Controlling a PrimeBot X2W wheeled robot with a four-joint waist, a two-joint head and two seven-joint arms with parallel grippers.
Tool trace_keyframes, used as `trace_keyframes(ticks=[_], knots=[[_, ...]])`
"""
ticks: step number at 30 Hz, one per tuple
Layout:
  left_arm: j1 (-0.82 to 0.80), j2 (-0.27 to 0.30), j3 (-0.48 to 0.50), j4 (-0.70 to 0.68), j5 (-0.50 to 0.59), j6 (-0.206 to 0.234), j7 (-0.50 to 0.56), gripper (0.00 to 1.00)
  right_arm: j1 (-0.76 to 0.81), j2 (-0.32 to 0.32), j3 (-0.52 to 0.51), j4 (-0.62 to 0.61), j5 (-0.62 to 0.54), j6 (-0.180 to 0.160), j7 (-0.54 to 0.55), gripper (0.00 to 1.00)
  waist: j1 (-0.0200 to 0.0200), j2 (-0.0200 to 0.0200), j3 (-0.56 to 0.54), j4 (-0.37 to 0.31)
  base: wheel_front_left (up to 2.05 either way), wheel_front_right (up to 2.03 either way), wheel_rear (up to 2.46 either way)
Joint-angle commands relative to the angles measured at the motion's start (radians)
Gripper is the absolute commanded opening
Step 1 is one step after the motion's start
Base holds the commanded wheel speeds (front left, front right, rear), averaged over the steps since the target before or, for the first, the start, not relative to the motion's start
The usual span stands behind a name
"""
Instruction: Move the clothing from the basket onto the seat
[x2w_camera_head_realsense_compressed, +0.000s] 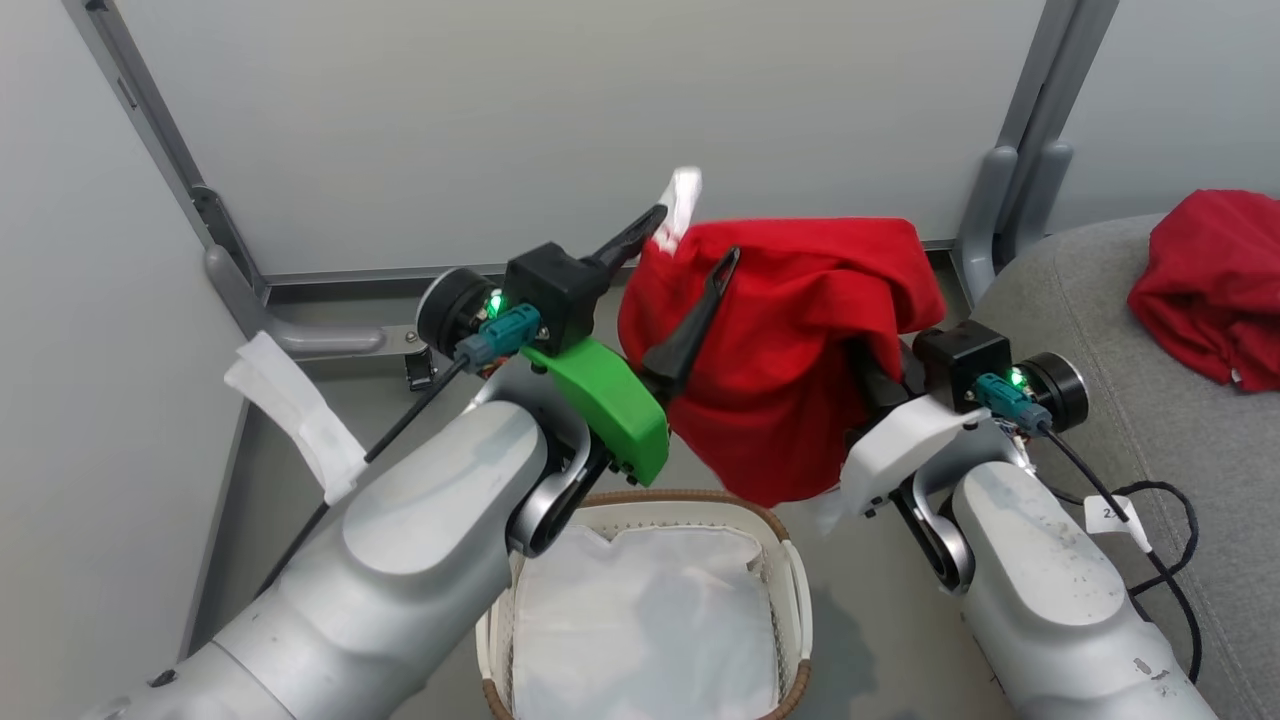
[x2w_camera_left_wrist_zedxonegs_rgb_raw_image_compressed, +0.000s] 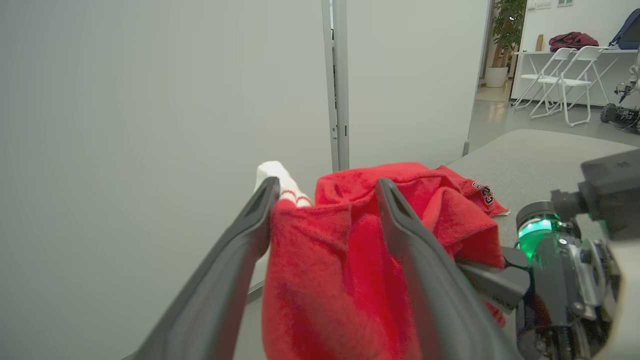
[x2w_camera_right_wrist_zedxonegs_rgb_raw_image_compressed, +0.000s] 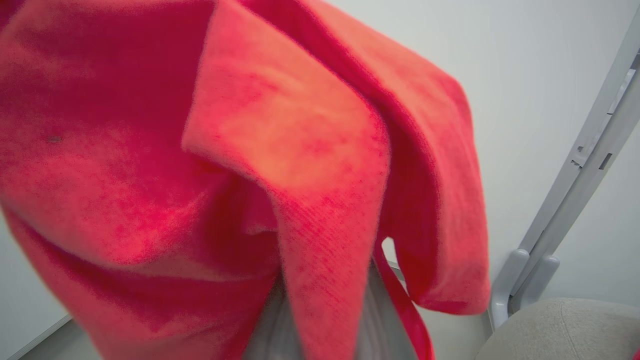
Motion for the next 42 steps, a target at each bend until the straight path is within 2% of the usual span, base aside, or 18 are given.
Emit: trace_keyframes(ticks=[1, 6, 15, 23, 32, 37, 42], knots=[[0.028, 0.002, -0.003, 0.003, 0.006, 0.005, -0.009, 1.0, 0.016, -0.004, -0.023, -0.01, -0.017, -0.001, -0.005, 0.0, 0.0, 0.0, 0.005, -0.006, 0.0, 0.0, 0.0], [0.093, -0.006, -0.009, 0.025, 0.007, -0.004, -0.017, 1.0, 0.023, -0.008, -0.114, -0.042, -0.074, -0.001, -0.005, 0.0, 0.0, 0.0, 0.013, -0.024, 0.0, 0.0, 0.0], [0.178, -0.03, -0.025, 0.036, 0.027, -0.02, -0.024, 1.0, 0.063, -0.06, -0.22, -0.112, -0.124, -0.001, -0.005, 0.0, 0.0, 0.0, 0.027, -0.081, 0.0, 0.0, 0.0], [0.235, -0.054, -0.026, 0.016, 0.062, -0.019, -0.025, 1.0, 0.125, -0.092, -0.287, -0.172, -0.133, -0.001, -0.003, 0.0, 0.0, 0.0, 0.051, -0.193, 0.0, 0.0, 0.0], [0.263, -0.062, -0.008, 0.001, 0.107, -0.028, -0.025, 1.0, 0.181, -0.084, -0.333, -0.257, -0.13, -0.001, 0.013, 0.0, 0.0, 0.0, 0.092, -0.338, 0.0, 0.0, 0.0], [0.256, -0.066, 0.006, 0.002, 0.134, -0.023, -0.025, 1.0, 0.202, -0.078, -0.355, -0.281, -0.128, -0.001, 0.02, 0.0, 0.0, 0.0, 0.122, -0.386, 0.0, 0.0, 0.0], [0.245, -0.071, 0.013, 0.006, 0.157, -0.034, -0.025, 1.0, 0.197, -0.075, -0.37, -0.289, -0.129, -0.001, 0.02, 0.0, 0.0, 0.0, 0.15, -0.397, 0.0, 0.0, 0.0]])
